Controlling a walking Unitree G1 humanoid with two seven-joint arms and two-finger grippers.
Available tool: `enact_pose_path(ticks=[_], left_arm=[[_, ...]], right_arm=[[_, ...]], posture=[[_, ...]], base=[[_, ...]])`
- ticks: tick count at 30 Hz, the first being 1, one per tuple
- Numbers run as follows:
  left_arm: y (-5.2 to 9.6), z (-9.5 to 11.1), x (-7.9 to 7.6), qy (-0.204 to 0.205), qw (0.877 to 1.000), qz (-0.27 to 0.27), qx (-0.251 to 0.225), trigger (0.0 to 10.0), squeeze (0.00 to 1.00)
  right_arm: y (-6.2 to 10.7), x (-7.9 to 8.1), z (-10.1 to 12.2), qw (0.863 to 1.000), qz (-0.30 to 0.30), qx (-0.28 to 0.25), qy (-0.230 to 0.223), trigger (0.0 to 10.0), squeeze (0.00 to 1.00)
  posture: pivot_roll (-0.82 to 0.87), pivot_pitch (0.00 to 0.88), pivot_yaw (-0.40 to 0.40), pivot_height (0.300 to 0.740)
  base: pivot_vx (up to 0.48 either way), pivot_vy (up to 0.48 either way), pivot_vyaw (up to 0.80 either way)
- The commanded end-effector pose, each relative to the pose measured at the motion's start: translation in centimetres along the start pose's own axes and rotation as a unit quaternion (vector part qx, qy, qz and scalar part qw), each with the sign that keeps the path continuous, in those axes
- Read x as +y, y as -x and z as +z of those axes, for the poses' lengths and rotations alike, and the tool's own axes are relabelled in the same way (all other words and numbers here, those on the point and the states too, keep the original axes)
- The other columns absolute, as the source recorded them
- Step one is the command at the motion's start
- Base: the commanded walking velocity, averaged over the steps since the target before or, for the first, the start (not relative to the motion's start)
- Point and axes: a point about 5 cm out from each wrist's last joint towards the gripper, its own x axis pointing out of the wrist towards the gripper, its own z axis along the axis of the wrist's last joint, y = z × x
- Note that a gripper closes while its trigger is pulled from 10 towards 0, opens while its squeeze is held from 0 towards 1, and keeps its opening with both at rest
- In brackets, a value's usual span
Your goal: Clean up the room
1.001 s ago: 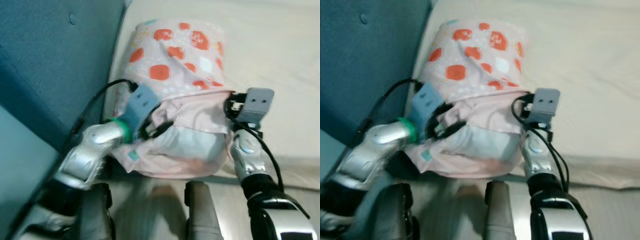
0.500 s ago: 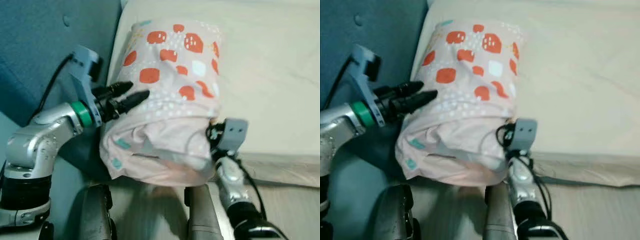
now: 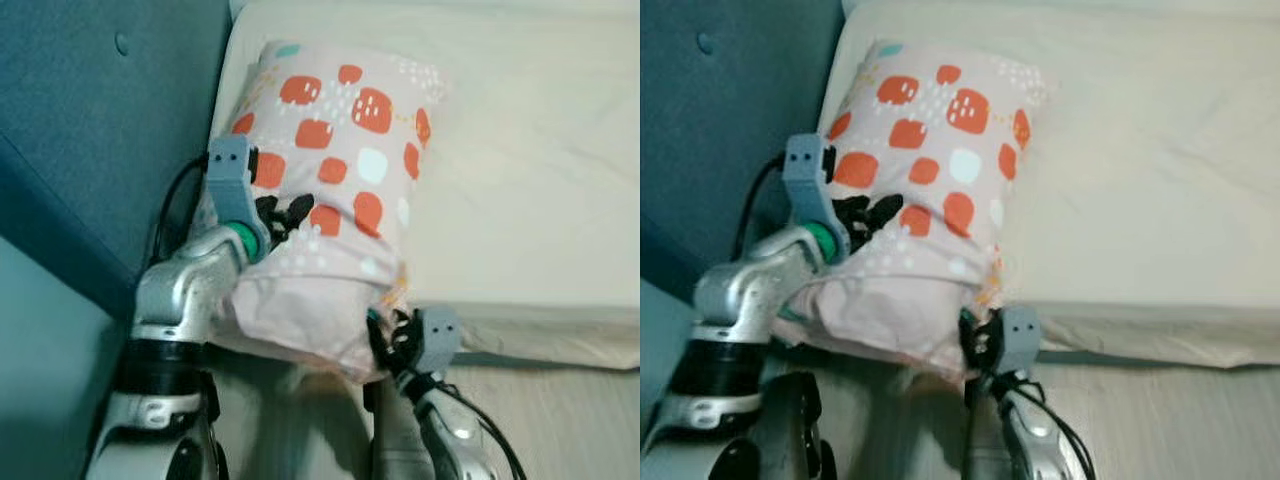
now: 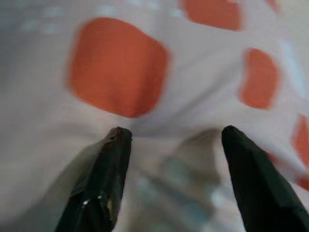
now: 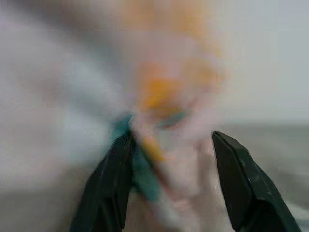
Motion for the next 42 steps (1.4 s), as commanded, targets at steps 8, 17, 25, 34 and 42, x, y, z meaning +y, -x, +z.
enact_pose_path(ticks=[8, 17, 25, 34, 42], left_arm=[[0.6, 1.1, 3.1, 0.055, 0.996, 0.063, -0.032, 10.0, 1.0], [3.6, 5.7, 4.0, 0.013, 0.991, 0.013, -0.132, 10.0, 1.0], [0.3, 0.8, 4.2, -0.067, 0.993, 0.071, -0.069, 10.0, 1.0], [-2.0, -1.6, 6.7, -0.017, 0.983, 0.175, -0.05, 10.0, 1.0], [-1.9, -1.0, 7.7, -0.032, 0.982, 0.181, -0.049, 10.0, 1.0]], right_arm=[[1.6, -5.7, 1.9, 0.975, -0.213, -0.06, 0.005, 10.0, 0.0], [1.7, -1.9, 1.5, 0.995, -0.07, -0.066, -0.008, 10.0, 0.0], [-2.3, 2.0, 4.9, 0.991, -0.021, -0.109, -0.069, 10.0, 0.0], [-6.2, 3.0, 5.8, 0.968, -0.001, -0.072, -0.241, 10.0, 0.0], [-6.5, 3.2, 3.9, 0.967, 0.008, -0.011, -0.253, 10.0, 0.0]], posture=[[-0.09, 0.152, 0.066, 0.566], [-0.08, 0.156, 0.069, 0.566], [-0.07, 0.142, 0.074, 0.566], [-0.08, 0.147, 0.092, 0.566], [-0.06, 0.16, 0.097, 0.566]], base=[[0.0, 0.0, 0.0], [0.0, 0.0, 0.0], [0.0, 0.0, 0.0], [0.0, 0.0, 0.0], [0.0, 0.0, 0.0]])
